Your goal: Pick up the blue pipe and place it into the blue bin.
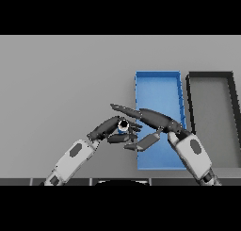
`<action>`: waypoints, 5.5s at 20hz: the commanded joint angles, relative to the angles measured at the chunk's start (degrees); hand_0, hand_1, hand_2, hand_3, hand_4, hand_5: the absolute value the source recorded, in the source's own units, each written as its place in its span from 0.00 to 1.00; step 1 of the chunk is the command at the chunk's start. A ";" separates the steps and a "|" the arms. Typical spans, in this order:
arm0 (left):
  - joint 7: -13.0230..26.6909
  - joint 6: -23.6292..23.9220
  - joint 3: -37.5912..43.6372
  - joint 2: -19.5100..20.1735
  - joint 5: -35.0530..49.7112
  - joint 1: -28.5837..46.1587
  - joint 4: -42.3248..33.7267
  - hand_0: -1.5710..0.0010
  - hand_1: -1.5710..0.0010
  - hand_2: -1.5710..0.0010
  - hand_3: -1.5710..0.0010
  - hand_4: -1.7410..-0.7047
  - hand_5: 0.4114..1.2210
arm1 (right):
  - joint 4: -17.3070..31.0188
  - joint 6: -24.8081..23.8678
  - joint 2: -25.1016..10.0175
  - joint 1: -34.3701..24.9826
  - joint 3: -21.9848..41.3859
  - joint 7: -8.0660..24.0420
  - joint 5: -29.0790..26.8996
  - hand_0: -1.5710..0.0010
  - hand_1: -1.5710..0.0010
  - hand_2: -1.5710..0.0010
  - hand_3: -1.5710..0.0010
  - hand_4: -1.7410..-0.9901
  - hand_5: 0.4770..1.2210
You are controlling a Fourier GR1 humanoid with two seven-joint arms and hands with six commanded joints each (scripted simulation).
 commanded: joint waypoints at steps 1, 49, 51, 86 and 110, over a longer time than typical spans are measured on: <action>0.43 -0.37 0.08 0.36 0.55 0.10 -0.81 0.00 0.00 0.00 0.04 0.01 1.00 | 1.21 0.03 0.95 -0.90 0.53 0.32 0.53 1.00 1.00 1.00 1.00 0.68 0.07; 6.25 -2.10 0.76 3.86 -4.30 0.42 -0.75 0.99 0.99 0.99 1.00 0.83 0.22 | 7.75 0.35 13.56 -6.65 2.12 3.56 -5.12 0.00 0.00 0.00 0.00 0.33 1.00; 7.20 -2.18 0.66 3.75 -4.61 -0.31 -0.33 0.99 1.00 1.00 1.00 0.83 0.18 | 6.96 -2.02 13.90 -7.70 1.09 7.75 -13.45 0.00 0.00 0.00 0.00 0.33 1.00; 9.04 -1.35 0.24 6.20 -6.15 1.81 -3.21 1.00 1.00 1.00 1.00 0.88 0.07 | 35.40 -23.58 -3.85 -10.14 -20.01 16.84 -6.15 0.00 0.00 0.00 0.31 0.21 1.00; 9.67 -0.83 -0.10 6.23 -5.92 2.59 -4.82 1.00 1.00 1.00 1.00 0.88 0.07 | 37.44 -35.25 -25.52 -13.48 21.41 16.68 -25.98 0.97 0.98 0.98 0.99 0.74 0.43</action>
